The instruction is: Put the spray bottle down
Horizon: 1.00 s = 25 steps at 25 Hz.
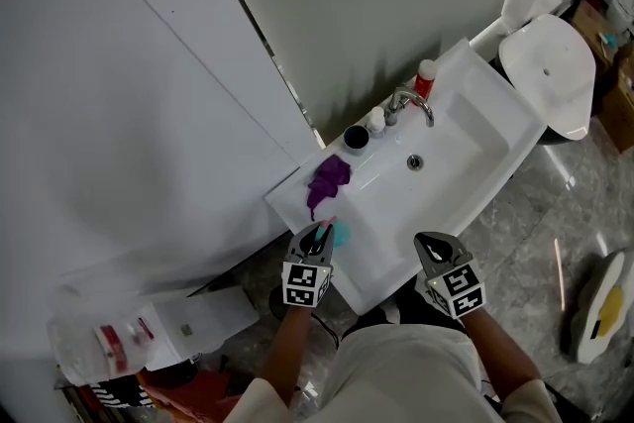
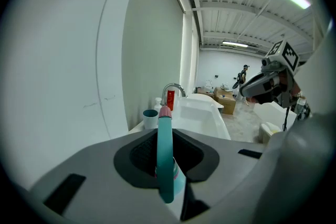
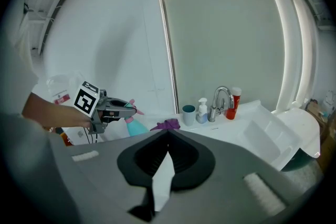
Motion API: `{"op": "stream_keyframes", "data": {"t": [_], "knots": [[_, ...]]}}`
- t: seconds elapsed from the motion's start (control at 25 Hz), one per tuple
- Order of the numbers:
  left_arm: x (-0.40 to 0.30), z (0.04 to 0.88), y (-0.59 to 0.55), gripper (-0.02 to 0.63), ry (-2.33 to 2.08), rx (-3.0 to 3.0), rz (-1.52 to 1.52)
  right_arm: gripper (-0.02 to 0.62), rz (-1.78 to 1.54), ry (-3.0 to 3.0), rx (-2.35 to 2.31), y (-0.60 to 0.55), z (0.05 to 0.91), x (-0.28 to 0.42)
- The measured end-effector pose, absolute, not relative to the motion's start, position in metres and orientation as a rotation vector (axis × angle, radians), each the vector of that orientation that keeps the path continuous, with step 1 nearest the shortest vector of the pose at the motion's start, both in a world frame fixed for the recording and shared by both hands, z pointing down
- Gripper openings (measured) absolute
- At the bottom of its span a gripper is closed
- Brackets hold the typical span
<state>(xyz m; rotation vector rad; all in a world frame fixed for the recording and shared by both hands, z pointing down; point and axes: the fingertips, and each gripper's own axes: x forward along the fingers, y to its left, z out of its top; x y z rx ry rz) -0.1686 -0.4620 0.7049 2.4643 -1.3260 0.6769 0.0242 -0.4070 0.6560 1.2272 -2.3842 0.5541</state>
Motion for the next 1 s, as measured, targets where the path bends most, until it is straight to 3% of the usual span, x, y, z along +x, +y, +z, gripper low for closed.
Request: {"op": "stream_keyframes", "data": {"t": [0.6, 1.0], "knots": [[-0.165, 0.793, -0.509, 0.061, -1.383, 2.375, 0.811, 0.011, 0.691, -2.352, 1.231, -0.426, 0.688, 0.043], [-0.153, 0.802, -0.516, 0.063, -1.408, 2.388, 0.849, 0.011, 0.724, -2.341, 1.206, -0.436, 0.7, 0.047]]}}
